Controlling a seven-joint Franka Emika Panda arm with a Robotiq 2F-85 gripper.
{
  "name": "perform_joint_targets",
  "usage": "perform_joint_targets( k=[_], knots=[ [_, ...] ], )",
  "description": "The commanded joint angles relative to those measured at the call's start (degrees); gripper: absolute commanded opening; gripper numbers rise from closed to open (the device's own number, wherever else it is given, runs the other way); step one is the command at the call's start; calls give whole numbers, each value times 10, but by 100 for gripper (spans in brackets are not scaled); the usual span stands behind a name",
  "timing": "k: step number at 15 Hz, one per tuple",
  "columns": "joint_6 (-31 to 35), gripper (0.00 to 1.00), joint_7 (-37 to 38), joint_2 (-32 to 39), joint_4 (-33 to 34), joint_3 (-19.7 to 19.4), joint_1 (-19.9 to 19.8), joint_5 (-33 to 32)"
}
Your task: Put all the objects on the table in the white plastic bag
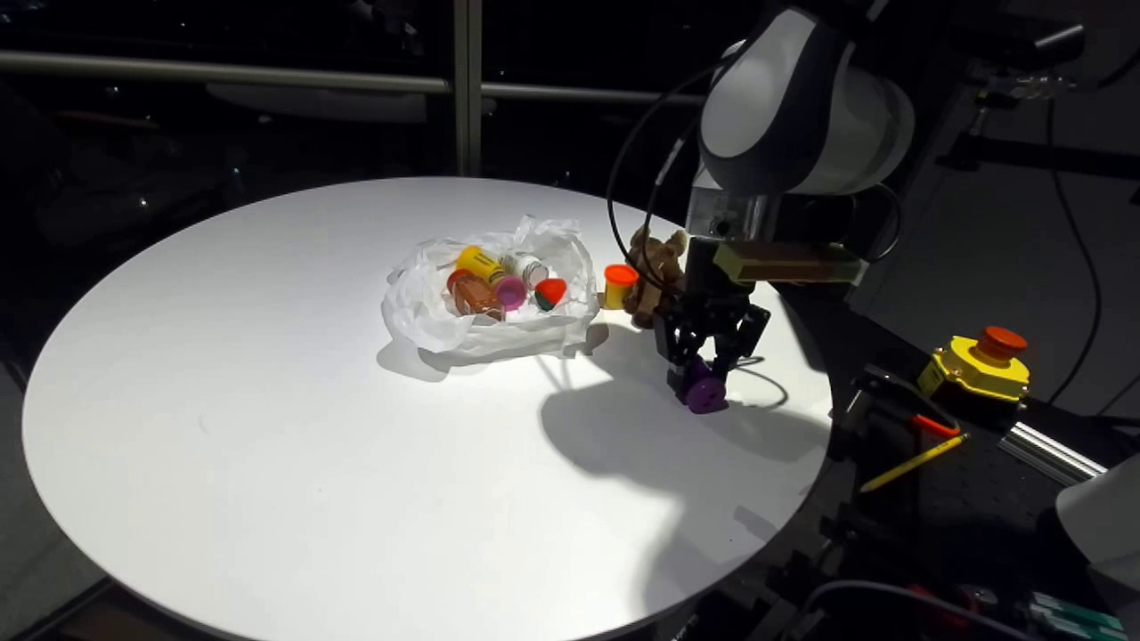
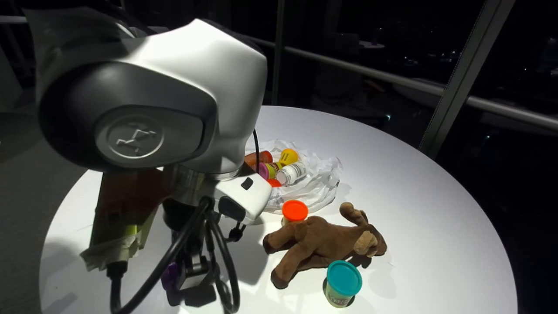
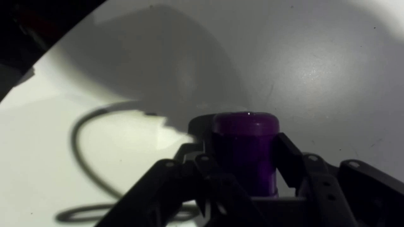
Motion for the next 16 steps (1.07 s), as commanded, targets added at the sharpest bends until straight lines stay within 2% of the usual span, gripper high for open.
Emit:
perform_joint_targets(
  k=[1,6,9,12,16],
  knots=[
    [-10,23,-7,-21,-1,1,-5,8],
    [-55,23,23,-73,51,-24,19,-46],
    [-105,23,33,-83,133,-31,25,-88],
    [-145,23,15,-36,236,-26,17,-83],
    [-165,23,10,58,355,-23,9,-64]
  ],
)
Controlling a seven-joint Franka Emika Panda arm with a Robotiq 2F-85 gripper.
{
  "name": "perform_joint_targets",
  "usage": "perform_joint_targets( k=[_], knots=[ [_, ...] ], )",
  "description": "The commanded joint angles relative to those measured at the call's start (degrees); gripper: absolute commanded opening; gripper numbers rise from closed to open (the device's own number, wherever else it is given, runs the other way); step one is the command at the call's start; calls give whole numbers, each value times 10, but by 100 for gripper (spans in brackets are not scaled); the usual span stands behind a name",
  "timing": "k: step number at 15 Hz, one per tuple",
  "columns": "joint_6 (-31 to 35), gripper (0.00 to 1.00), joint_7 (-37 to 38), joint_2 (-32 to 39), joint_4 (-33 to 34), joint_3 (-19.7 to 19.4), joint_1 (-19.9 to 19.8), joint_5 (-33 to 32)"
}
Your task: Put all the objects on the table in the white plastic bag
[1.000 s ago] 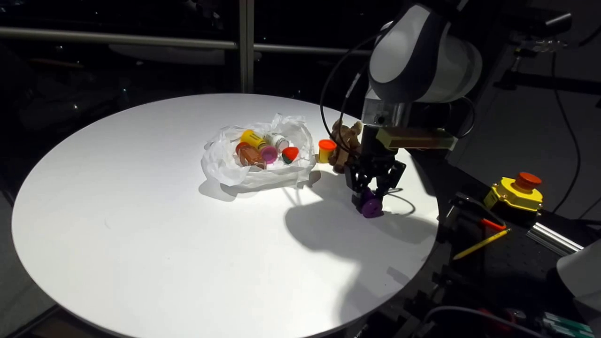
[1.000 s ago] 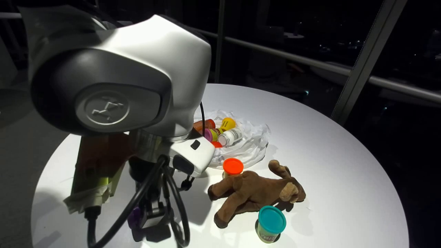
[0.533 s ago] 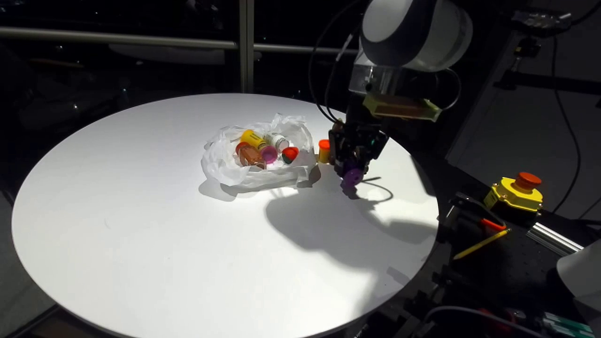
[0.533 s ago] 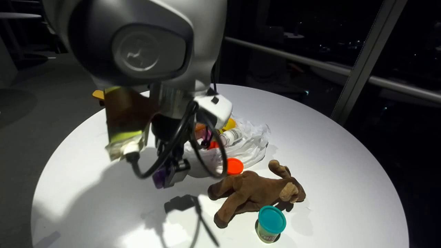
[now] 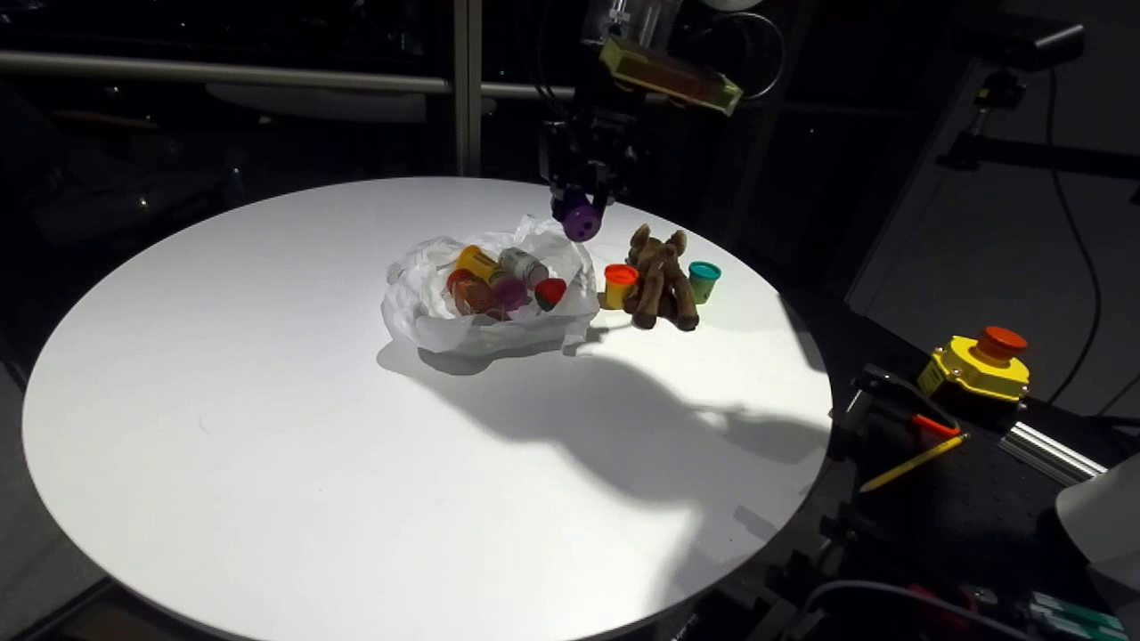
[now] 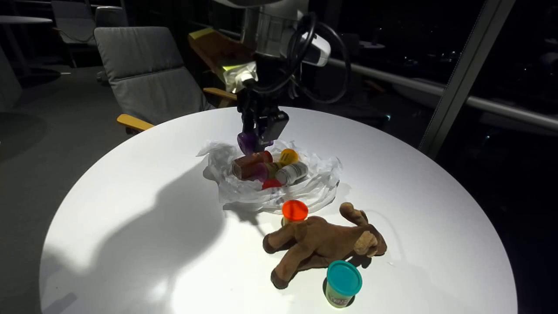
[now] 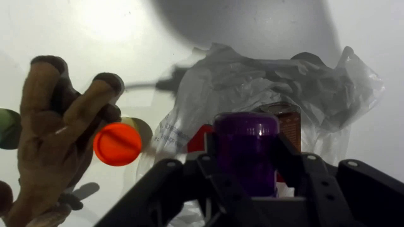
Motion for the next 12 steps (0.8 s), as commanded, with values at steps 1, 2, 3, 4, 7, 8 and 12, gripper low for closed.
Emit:
perform_joint_targets(
  k=[1,2,3,4,7,8,12],
  knots=[
    [-29,23,-8,104,127,1,-8,18],
    [-34,23,-9,126,153,4,-11,23],
    [-37,23,-9,144,175,6,-13,26],
    [-41,23,-11,162,197,9,-17,32],
    [-51,80,-11,196,237,11,-20,37],
    [-50,86,-12,198,240,12,-22,40],
    [-52,100,-39,173,215,11,-31,35]
  ],
)
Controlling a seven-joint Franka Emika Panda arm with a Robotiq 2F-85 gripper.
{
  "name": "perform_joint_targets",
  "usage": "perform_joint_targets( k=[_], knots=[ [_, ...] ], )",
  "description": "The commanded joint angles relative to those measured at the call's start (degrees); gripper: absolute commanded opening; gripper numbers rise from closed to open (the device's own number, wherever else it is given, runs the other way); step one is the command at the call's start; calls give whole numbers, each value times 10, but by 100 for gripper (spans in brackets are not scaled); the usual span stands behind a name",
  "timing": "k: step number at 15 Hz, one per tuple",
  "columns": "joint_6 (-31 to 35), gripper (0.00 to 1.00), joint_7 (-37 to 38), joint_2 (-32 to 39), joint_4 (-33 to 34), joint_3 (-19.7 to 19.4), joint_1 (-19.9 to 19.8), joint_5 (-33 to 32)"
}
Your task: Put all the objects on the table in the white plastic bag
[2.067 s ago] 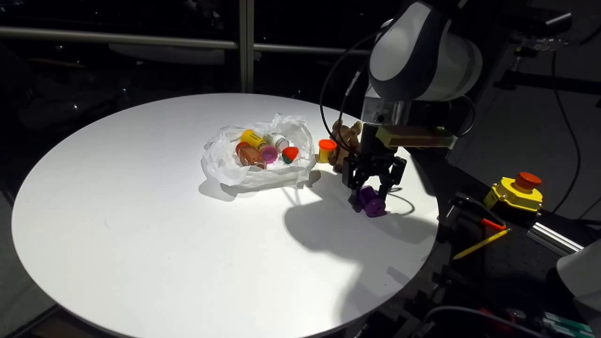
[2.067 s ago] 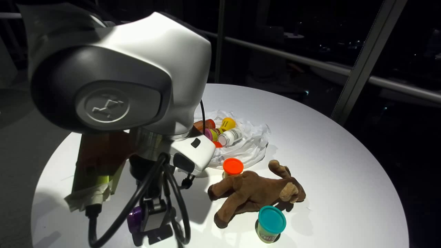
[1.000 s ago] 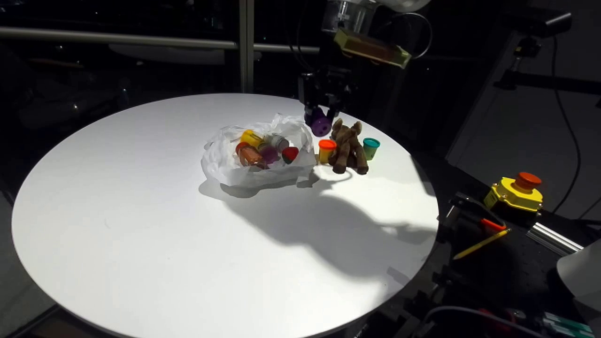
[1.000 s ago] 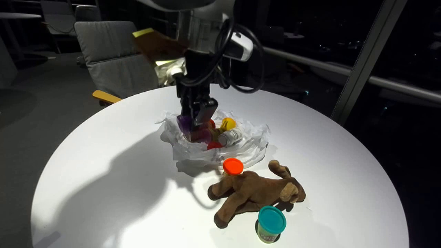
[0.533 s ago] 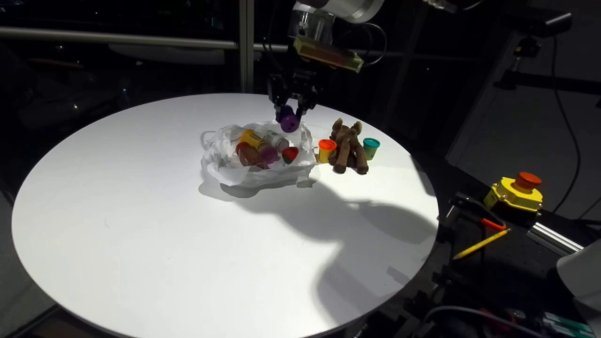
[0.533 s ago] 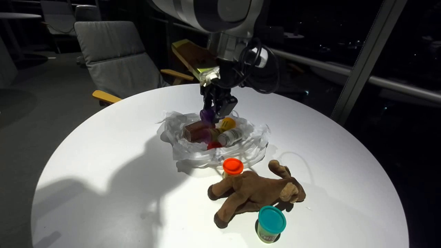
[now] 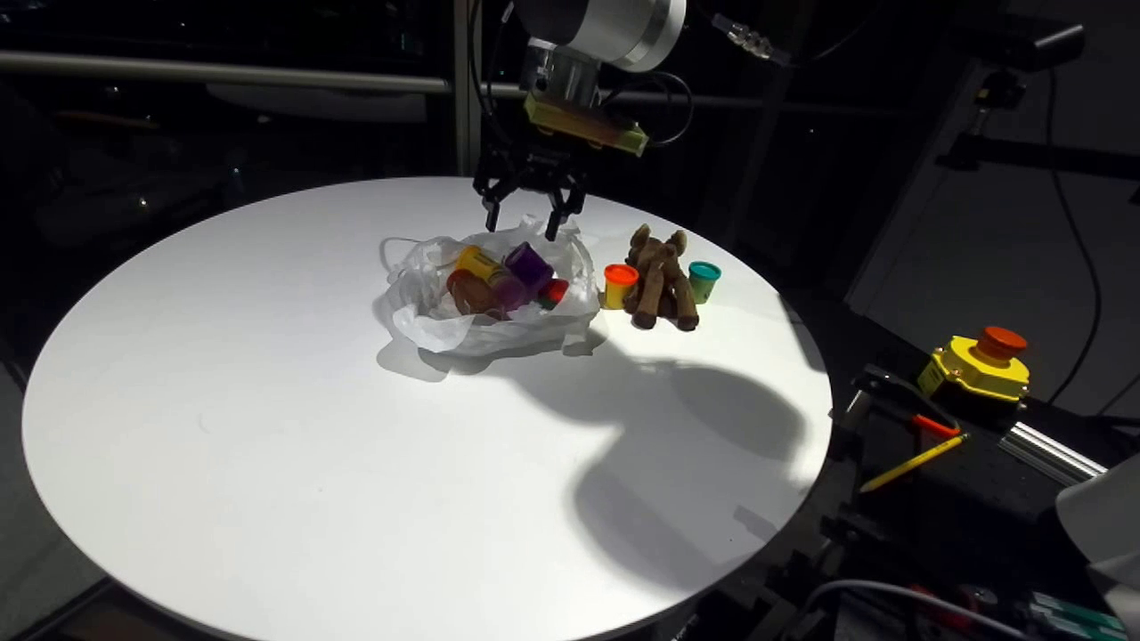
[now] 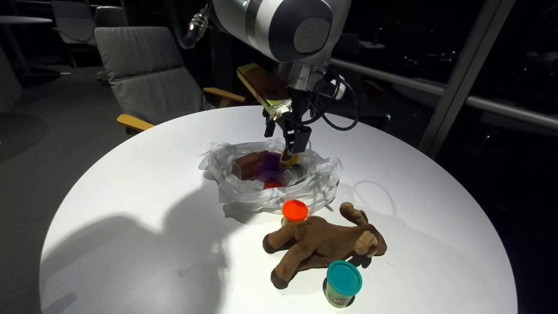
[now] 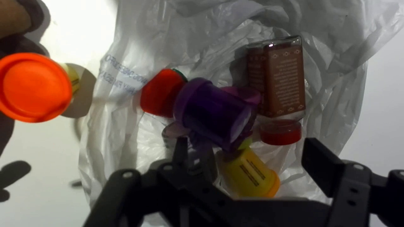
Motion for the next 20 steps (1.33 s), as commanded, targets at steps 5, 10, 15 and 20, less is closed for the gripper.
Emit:
perform_joint_targets(
  k=[5,10,15,20],
  knots=[
    [-77,100,-68,-52,-27,-18,-6,-57],
    [-96,100,-94,-76,-53,-41,5,-123],
    [-116,100,-95,-62,-52,-61,12,-220],
    [-118,100,-125,-43,-61,-51,6,-245]
  ],
)
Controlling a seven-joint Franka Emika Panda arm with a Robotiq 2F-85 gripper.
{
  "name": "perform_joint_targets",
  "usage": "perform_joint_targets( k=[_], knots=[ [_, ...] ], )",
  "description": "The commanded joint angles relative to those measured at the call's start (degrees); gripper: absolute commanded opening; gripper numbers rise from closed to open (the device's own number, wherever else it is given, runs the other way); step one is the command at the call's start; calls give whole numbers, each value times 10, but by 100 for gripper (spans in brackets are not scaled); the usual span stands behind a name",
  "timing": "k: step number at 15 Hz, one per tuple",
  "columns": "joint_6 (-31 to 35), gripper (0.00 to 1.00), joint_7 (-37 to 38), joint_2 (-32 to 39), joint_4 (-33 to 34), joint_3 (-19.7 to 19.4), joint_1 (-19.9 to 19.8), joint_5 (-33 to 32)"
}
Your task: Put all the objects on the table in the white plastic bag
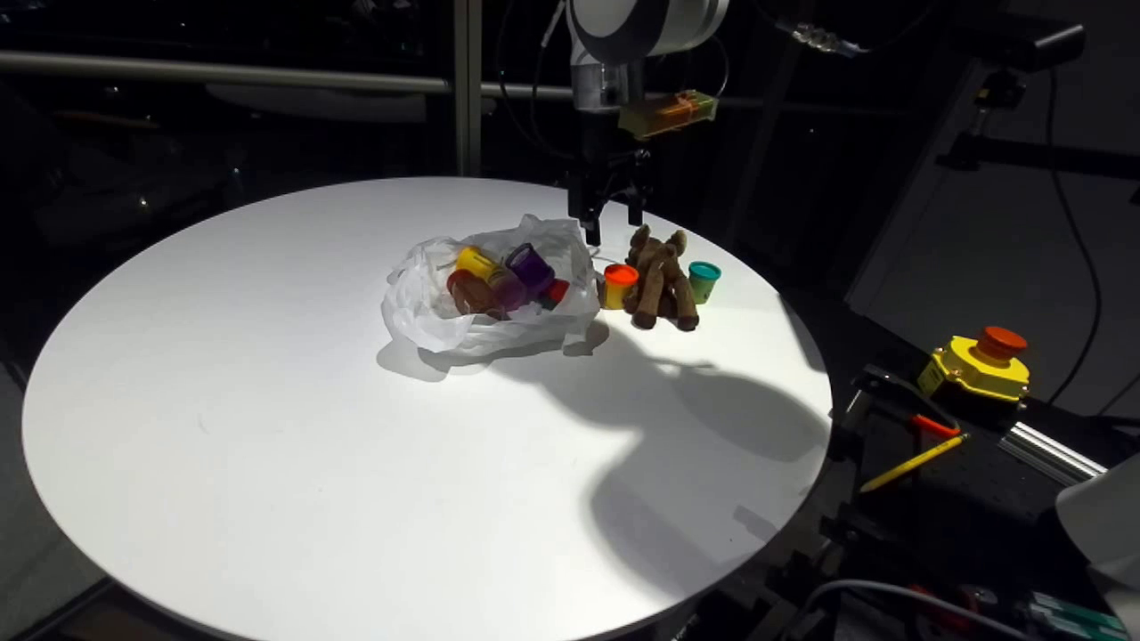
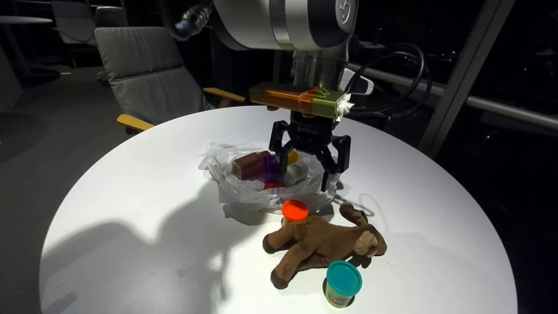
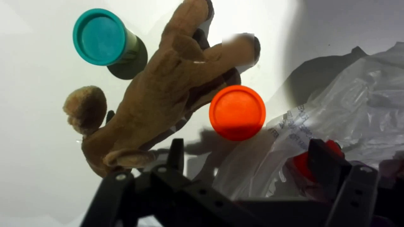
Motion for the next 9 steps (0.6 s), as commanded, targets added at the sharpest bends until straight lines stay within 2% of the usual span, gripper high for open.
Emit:
perform_joint_targets(
  k=[1,9],
  knots=[
    [-9,100,-31,9,-6,4,2,-11],
    [-3,100,-50,41,2,3,4,-16]
  ],
)
